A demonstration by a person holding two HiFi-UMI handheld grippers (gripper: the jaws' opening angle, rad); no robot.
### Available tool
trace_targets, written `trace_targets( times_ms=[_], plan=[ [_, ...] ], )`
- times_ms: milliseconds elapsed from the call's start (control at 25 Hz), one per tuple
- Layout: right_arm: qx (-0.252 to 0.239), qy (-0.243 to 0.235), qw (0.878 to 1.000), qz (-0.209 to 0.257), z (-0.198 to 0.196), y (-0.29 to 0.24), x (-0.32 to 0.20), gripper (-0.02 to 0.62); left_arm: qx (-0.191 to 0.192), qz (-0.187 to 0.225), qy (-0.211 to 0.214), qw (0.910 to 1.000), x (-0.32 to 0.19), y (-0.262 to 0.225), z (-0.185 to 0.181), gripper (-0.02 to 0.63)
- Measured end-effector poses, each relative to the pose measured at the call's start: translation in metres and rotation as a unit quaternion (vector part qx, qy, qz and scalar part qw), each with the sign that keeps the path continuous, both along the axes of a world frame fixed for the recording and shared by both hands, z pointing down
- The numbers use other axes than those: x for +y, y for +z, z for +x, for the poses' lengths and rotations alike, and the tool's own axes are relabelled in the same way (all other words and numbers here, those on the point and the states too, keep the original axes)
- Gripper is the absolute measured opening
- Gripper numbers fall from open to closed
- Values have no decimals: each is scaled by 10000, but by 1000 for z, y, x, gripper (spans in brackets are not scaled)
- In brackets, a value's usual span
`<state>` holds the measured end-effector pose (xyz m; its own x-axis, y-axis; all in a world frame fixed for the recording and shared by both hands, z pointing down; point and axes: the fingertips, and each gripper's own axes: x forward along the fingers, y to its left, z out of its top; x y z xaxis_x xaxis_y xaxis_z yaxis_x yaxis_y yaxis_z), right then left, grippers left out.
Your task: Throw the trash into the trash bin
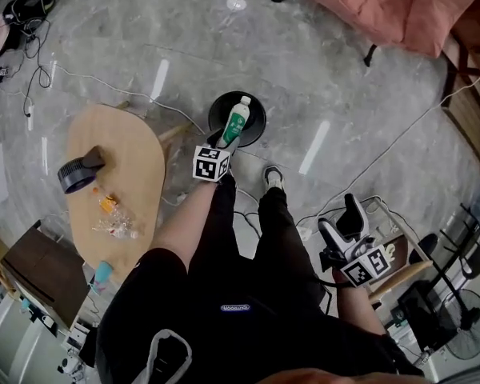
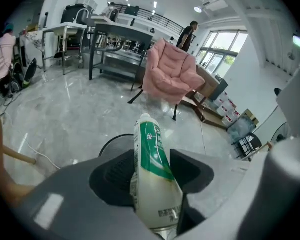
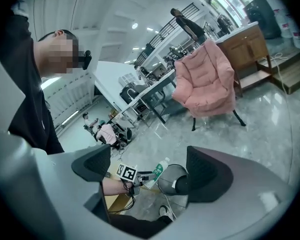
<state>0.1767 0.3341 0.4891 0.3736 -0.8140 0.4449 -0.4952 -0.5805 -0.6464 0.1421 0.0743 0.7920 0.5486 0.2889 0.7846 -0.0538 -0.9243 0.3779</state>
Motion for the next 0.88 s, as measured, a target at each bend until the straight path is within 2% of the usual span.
trace_targets(
  times_ms=[160,280,400,600,720,880],
  plan=[
    [-93,270,9994,-172,-4,29,22,502,-455,196,422,9979,0,65,4,229],
    [-146,452,9985,-268,-5,44,38,502,-940,425,961,9900,5,111,-3,230],
    [-229,585,9974,-341,-8,56,51,504,-1440,730,1522,9751,6,153,-9,230],
    [-439,764,9951,-457,-19,77,77,504,-2182,1107,2042,9479,6,199,-1,232],
    [-551,832,9936,-536,-26,87,88,505,-2409,1292,2333,9332,12,220,9,232],
    [-592,849,9930,-576,-31,98,93,505,-2655,1619,2837,9071,20,246,14,236]
  ],
)
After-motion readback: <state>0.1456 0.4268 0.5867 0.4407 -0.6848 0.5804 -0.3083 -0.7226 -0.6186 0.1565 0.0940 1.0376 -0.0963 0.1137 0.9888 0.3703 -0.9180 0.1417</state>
